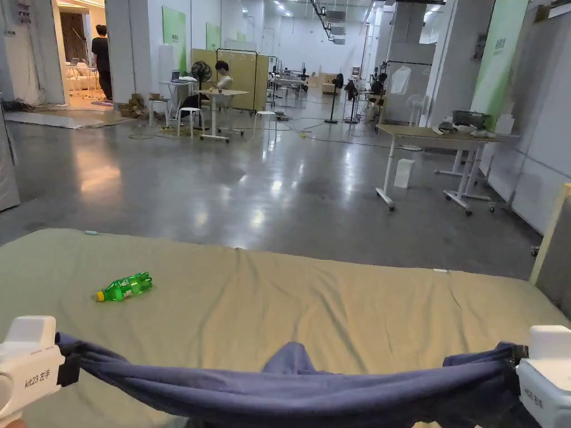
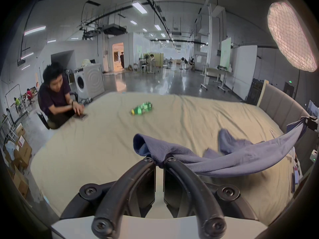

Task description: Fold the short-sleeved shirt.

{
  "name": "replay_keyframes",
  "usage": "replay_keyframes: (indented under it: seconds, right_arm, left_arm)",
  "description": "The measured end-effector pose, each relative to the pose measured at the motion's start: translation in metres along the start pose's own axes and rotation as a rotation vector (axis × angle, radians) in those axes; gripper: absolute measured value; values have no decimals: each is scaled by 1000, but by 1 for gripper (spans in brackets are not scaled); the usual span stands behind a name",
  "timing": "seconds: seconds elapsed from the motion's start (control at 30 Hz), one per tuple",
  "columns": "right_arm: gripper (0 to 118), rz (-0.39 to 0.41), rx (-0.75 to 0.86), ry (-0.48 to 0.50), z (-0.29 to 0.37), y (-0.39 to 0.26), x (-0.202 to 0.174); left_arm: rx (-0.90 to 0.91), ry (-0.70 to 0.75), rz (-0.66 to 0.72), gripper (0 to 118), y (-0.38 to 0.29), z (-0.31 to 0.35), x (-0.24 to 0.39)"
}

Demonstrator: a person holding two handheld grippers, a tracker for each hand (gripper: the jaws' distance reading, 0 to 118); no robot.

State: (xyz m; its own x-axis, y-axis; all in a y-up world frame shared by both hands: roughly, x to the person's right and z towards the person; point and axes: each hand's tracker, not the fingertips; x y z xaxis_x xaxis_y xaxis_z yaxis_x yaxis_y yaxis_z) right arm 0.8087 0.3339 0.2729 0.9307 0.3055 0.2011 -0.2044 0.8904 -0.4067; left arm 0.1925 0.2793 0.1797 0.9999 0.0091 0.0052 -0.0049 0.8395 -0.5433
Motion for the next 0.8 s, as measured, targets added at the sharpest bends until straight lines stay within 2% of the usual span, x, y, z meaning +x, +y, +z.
replay_keyframes:
  seconds: [0.1, 0.23, 0.3, 0.43, 0.47, 0.6, 0.67, 0.7, 0.77, 0.8]
  right_arm:
    - [2, -18, -105, 30, 25, -35, -6]
    - [2, 41, -199, 42, 44, -79, -16]
    - [2, 37, -245, 51, 48, -102, -22]
    - [2, -3, -361, 56, 40, -138, -30]
    - [2, 17, -339, 33, 38, -142, -32]
    - [3, 10, -405, 43, 27, -162, -32]
    - [14, 34, -409, 30, 29, -165, -34]
    - [21, 56, -404, 17, 31, -165, -37]
    - [43, 67, -382, 9, 37, -161, -41]
    - [57, 66, -365, 7, 40, -157, -42]
  left_arm:
    - [-78, -19, 11, 8, -45, 11, -5]
    - [-180, -29, 51, 8, -90, 22, -13]
    - [-218, -24, 46, 8, -109, 22, -15]
    - [-337, 7, 49, 8, -130, 10, -16]
    - [-364, 14, 40, 8, -133, 6, -17]
    - [-424, 8, 35, 8, -145, 2, -20]
    - [-441, 9, 28, 11, -148, 4, -21]
    - [-440, 12, 23, 18, -149, 7, -20]
    - [-437, 60, -8, 24, -147, 11, -21]
    - [-428, 76, -10, 34, -145, 14, -23]
